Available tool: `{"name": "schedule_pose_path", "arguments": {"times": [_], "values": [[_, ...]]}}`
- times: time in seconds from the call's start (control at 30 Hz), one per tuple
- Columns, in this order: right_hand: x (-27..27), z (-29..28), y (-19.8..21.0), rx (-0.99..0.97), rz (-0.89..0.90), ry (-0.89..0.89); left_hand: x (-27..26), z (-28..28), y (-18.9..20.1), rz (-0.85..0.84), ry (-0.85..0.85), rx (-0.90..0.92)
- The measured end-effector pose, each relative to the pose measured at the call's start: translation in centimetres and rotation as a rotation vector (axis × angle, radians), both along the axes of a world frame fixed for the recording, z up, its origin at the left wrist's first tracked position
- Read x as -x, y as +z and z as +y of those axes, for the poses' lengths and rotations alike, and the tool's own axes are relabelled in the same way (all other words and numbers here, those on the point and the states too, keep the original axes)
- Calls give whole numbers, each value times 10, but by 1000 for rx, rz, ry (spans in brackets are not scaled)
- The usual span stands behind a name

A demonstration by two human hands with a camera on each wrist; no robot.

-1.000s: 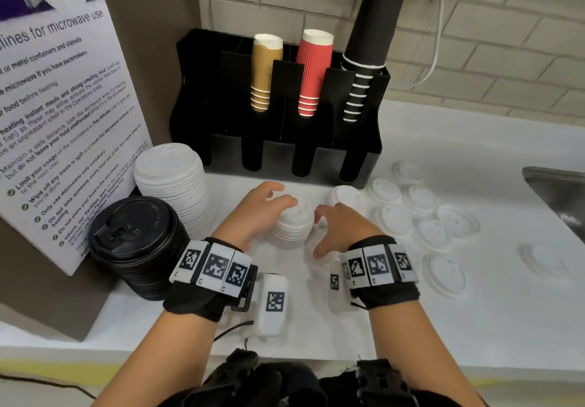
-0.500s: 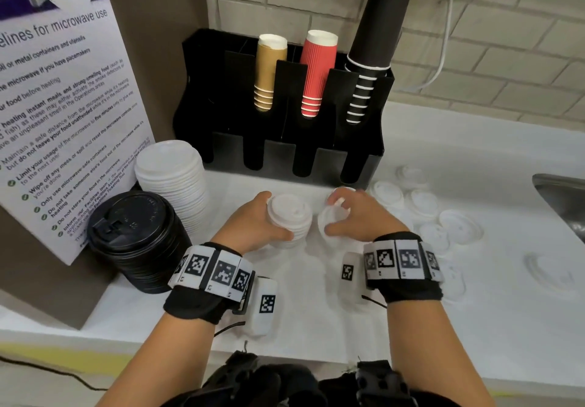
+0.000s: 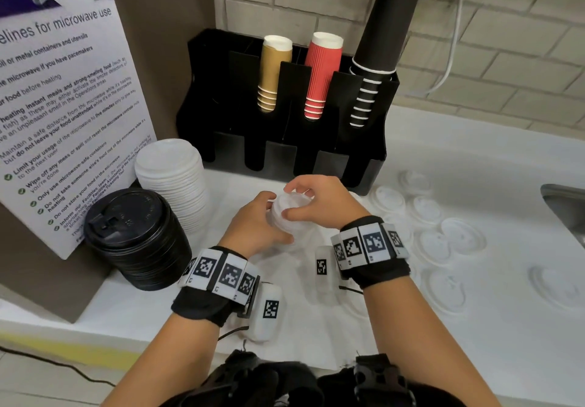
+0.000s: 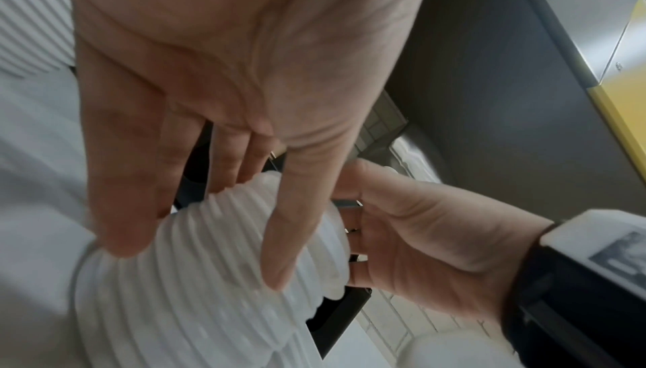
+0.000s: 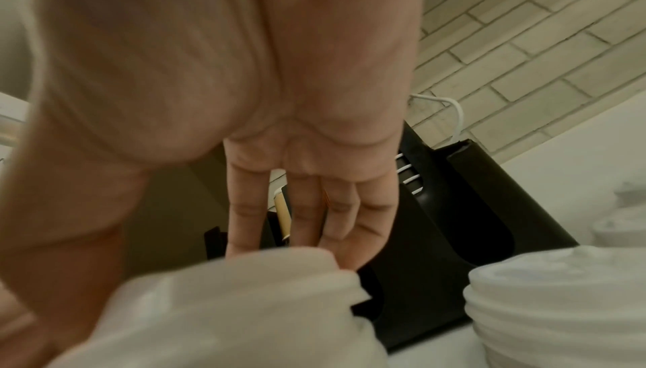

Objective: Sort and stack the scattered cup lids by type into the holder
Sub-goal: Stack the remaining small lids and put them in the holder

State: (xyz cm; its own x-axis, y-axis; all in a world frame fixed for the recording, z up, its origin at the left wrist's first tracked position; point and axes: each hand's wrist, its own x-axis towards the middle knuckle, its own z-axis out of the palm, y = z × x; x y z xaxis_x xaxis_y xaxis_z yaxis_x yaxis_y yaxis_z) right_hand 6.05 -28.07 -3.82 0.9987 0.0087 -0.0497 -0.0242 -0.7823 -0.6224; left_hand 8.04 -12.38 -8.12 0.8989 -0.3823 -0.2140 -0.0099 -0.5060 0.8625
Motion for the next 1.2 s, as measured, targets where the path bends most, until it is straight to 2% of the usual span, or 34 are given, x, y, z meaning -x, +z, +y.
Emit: {"name": "schedule_pose_path", "arguments": {"times": [0.23, 0.7, 0.93, 1.2], "values": [[1, 1, -5, 18, -1, 23, -1, -4, -7, 2, -2, 9], [1, -7, -8, -85, -11, -66, 3, -8, -6, -43, 19, -8], [3, 1, -11, -22, -21, -7, 3, -8, -7, -17, 37, -11], [10, 0, -10, 25, -20, 70, 3, -9, -6, -35, -37, -54]]}}
